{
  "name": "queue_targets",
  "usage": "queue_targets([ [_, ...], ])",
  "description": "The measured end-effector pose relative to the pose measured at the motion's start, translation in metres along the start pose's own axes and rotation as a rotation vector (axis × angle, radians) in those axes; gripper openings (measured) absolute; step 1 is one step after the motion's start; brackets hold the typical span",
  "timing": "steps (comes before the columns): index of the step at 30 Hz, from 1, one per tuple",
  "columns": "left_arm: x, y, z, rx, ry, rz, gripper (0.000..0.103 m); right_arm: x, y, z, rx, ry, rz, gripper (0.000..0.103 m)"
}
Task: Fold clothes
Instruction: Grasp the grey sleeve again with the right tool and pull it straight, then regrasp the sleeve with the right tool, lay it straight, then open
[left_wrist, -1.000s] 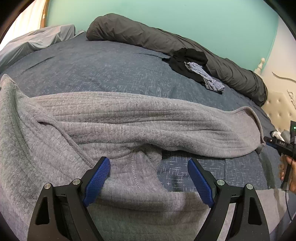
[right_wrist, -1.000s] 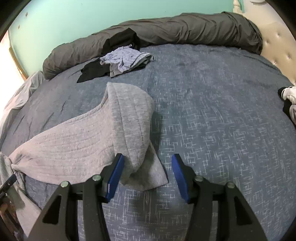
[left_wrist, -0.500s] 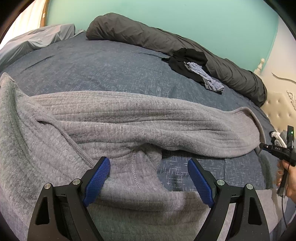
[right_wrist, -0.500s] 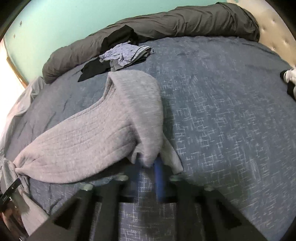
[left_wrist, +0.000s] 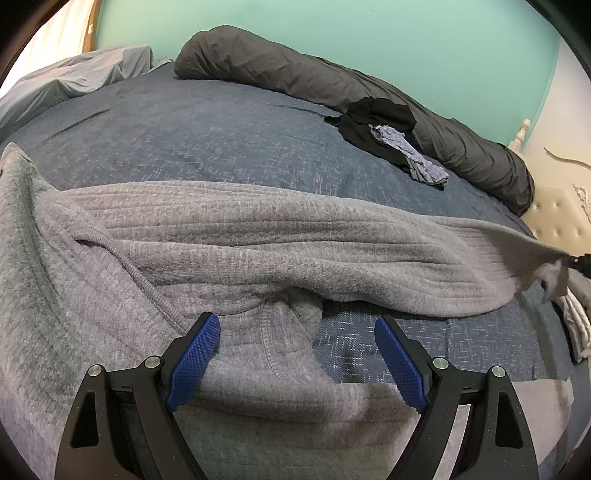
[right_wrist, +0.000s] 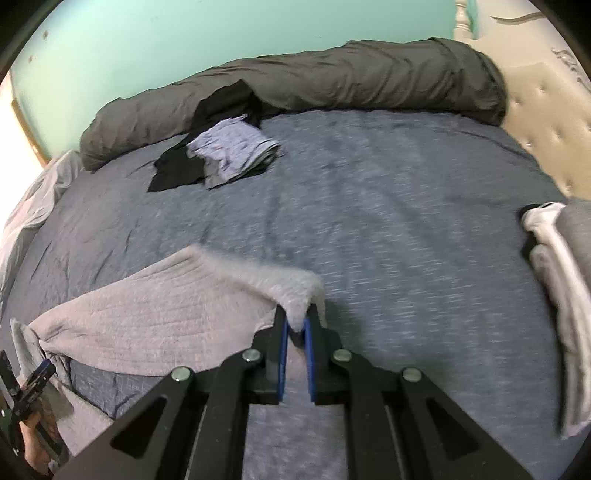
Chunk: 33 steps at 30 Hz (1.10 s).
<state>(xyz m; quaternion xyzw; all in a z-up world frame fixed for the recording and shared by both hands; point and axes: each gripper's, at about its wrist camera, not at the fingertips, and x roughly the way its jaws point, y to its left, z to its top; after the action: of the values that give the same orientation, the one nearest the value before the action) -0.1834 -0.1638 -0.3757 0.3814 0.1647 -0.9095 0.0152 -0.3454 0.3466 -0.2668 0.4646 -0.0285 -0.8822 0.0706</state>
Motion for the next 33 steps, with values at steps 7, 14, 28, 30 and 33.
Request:
queue_targets([
  [7, -0.004, 0.003, -0.001, -0.003, -0.002, -0.01, 0.089, -0.038, -0.042, 0.01, -0.036, 0.123, -0.09, 0.007],
  [14, -0.001, 0.001, -0.001, 0.01, -0.002, 0.003, 0.089, -0.036, -0.068, 0.027, -0.052, 0.19, -0.147, 0.007],
  [28, 0.01, -0.005, -0.002, 0.058, 0.009, 0.045, 0.089, 0.076, -0.062, 0.05, -0.186, 0.182, -0.404, 0.055],
  [30, 0.011, -0.006, -0.001, 0.061, 0.009, 0.049, 0.089, 0.079, -0.062, 0.049, -0.186, 0.155, -0.427, 0.057],
  [33, 0.01, -0.007, -0.002, 0.063, 0.009, 0.05, 0.089, 0.08, -0.061, 0.044, -0.179, 0.105, -0.441, 0.057],
])
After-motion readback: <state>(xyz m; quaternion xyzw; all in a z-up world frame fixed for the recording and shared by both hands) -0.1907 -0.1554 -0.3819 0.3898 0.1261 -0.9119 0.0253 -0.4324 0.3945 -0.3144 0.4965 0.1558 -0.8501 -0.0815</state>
